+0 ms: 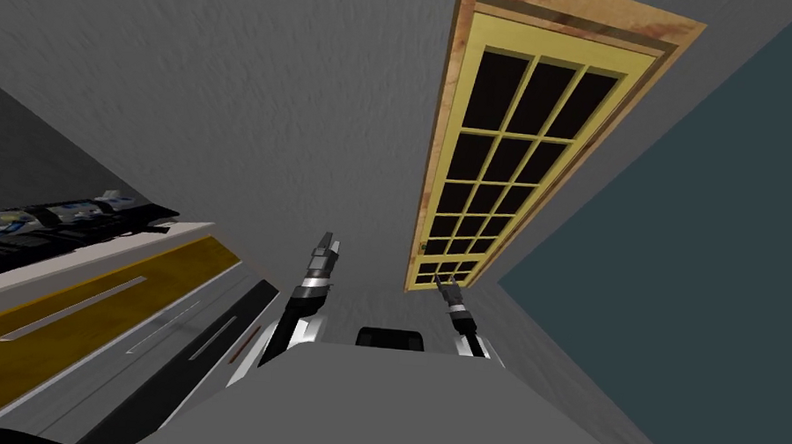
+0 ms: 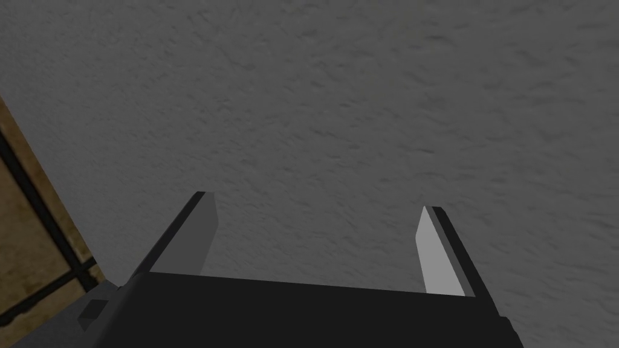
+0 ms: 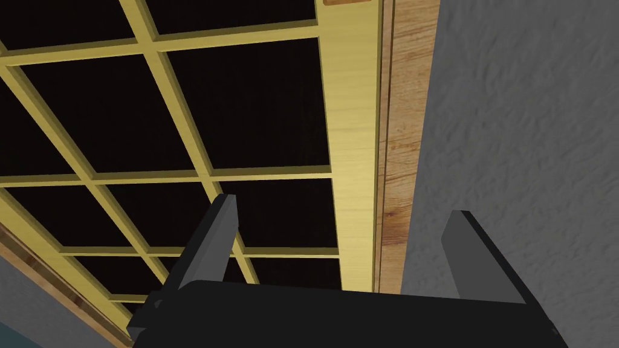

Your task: Pull the door open

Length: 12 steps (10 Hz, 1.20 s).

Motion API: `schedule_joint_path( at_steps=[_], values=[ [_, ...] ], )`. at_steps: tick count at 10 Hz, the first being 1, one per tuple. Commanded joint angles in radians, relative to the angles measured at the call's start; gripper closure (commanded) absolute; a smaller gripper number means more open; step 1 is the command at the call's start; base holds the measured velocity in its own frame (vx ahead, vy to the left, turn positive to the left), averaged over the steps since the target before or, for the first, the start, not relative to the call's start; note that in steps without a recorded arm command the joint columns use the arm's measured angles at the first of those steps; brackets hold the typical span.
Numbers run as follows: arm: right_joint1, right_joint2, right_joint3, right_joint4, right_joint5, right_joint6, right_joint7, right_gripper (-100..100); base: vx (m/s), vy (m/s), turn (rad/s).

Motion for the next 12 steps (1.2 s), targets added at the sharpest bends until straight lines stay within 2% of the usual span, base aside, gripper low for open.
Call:
schedule_joint_path(
  at_steps=[1, 2, 4, 6, 8, 12],
  values=[
    [-0.010, 0.000, -0.003, 0.028, 0.006, -0.008, 0.020, -100, 0.091, 0.017, 0.020],
    [-0.018, -0.001, -0.006, 0.060, 0.012, -0.019, 0.040, -100, 0.122, 0.027, 0.030],
    [-0.022, -0.001, -0.007, 0.076, 0.015, -0.024, 0.050, -100, 0.071, 0.006, 0.013],
    [-0.038, -0.003, -0.013, 0.134, 0.026, -0.043, 0.087, -100, 0.138, -0.001, 0.034],
    [-0.044, -0.003, -0.015, 0.159, 0.030, -0.052, 0.104, -100, 0.101, -0.002, 0.016],
    [-0.065, -0.005, -0.023, 0.239, 0.045, -0.078, 0.155, -100, 0.112, 0.004, 0.022]
  ],
)
